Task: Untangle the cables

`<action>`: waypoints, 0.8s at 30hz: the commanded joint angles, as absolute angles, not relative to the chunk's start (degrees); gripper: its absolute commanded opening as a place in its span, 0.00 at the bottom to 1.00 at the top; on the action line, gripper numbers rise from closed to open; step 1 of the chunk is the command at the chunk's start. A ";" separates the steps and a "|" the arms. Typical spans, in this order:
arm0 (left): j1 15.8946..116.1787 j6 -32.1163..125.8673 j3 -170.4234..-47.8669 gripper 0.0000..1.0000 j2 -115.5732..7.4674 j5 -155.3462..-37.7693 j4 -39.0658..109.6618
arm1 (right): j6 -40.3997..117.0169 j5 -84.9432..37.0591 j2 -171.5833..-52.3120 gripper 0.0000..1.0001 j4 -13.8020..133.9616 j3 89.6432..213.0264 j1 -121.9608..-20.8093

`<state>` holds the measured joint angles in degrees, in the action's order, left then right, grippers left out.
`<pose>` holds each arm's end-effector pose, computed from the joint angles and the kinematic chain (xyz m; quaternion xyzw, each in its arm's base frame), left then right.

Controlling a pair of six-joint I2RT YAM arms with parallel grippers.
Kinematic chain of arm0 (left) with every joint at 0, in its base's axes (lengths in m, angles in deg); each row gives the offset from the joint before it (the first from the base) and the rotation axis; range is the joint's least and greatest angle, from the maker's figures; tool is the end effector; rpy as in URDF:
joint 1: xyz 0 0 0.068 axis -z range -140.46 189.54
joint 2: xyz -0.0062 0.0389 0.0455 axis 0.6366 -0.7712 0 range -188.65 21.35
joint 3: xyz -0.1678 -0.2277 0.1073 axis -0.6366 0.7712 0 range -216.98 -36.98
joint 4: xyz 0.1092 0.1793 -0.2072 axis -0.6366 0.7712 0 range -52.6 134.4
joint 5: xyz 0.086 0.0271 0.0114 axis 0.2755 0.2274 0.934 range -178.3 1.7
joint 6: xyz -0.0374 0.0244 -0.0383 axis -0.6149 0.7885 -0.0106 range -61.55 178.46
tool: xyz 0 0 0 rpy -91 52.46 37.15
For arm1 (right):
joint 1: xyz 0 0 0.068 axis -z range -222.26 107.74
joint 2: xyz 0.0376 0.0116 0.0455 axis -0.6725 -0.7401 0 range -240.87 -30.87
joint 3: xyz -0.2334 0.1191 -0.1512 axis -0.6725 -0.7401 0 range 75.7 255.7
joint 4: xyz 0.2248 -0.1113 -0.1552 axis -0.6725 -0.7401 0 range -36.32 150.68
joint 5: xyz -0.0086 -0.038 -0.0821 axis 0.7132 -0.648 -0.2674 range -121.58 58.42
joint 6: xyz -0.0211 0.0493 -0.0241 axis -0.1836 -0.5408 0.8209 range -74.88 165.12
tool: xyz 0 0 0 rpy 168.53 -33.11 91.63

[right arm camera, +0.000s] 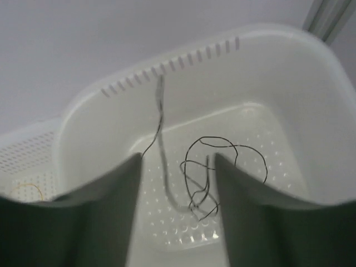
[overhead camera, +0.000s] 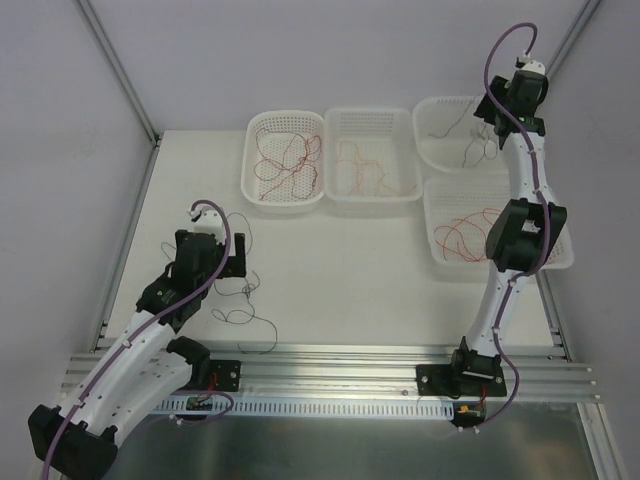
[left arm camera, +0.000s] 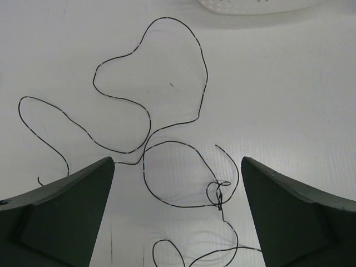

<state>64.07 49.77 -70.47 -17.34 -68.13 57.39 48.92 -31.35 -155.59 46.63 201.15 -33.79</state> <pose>0.1681 -0.0604 0.2835 0.0216 0.8363 -0.0092 0.5478 0.5746 -0.0854 0.3923 0.0307 0.7837 -0.0647 0.6170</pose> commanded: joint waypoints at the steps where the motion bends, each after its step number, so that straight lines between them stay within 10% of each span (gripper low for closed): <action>1: 63.71 51.07 -70.73 0.99 -18.63 -68.52 56.30 | 46.27 -32.99 -155.23 0.68 48.64 203.23 -33.12; 7: 63.79 50.63 -70.90 0.99 -18.90 -70.36 56.21 | 46.70 -29.04 -145.67 0.97 45.05 195.52 -33.64; 24: 63.79 31.84 -71.34 0.85 -31.55 -81.00 61.92 | 45.65 -18.58 -101.81 0.98 29.13 152.27 -51.82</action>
<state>64.07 39.25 -70.47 -29.72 -77.95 60.03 46.58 -21.06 -104.75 33.04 156.28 -48.67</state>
